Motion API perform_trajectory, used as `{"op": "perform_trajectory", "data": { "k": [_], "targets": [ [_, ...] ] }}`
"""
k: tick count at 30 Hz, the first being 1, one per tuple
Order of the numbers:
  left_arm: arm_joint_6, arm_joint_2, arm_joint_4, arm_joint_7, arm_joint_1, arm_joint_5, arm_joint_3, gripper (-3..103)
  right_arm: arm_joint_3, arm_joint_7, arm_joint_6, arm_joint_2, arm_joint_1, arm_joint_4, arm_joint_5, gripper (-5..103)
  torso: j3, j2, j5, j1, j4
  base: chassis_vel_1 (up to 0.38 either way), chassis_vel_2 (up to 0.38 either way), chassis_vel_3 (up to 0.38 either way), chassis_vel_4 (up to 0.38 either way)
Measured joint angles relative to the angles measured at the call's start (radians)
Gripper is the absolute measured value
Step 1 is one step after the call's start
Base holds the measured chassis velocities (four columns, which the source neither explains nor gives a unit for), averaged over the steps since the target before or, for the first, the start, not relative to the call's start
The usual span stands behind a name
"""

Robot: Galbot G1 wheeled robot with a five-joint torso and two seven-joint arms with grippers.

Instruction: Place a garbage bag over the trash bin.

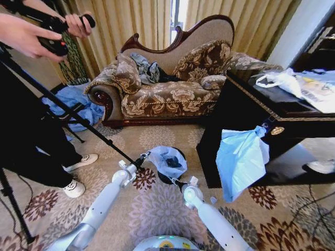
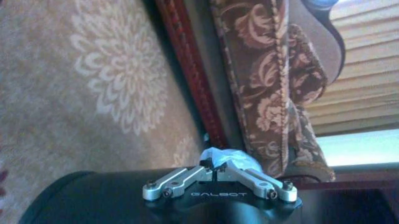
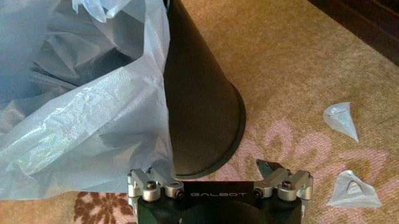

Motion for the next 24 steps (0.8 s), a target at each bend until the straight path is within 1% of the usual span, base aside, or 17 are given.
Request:
{"op": "perform_trajectory", "data": {
  "k": [4, 10, 12, 24],
  "targets": [
    [-0.004, -0.021, 0.025, 0.004, 0.007, 0.025, -0.008, 0, 0.0, -0.001, 0.0, -0.008, -0.009, 0.002, -0.002, 89, 0.0, 0.0, 0.0, 0.0, 0.0, 0.0, 0.0, 0.0, 0.0],
    [-0.006, -0.021, 0.033, 0.008, 0.021, 0.036, -0.018, 0, -0.004, -0.006, -0.001, -0.015, -0.022, 0.008, -0.013, 88, 0.0, 0.0, 0.0, 0.0, 0.0002, 0.0, 0.0, 0.0, 0.0],
    [-0.009, -0.027, 0.052, 0.014, 0.02, 0.048, -0.02, 0, -0.004, -0.009, -0.001, -0.006, -0.023, -0.008, -0.029, 88, 0.0, 0.0, -0.0001, 0.0, 0.0001, 0.0, 0.0, 0.0, 0.0],
    [-0.02, -0.066, 0.158, 0.042, -0.045, 0.111, -0.023, 0, -0.003, -0.04, 0.003, 0.0, 0.021, -0.08, -0.095, 88, 0.0, 0.0, -0.0001, 0.0, 0.0001, 0.0, 0.0, 0.0, 0.0]
  ]
}}
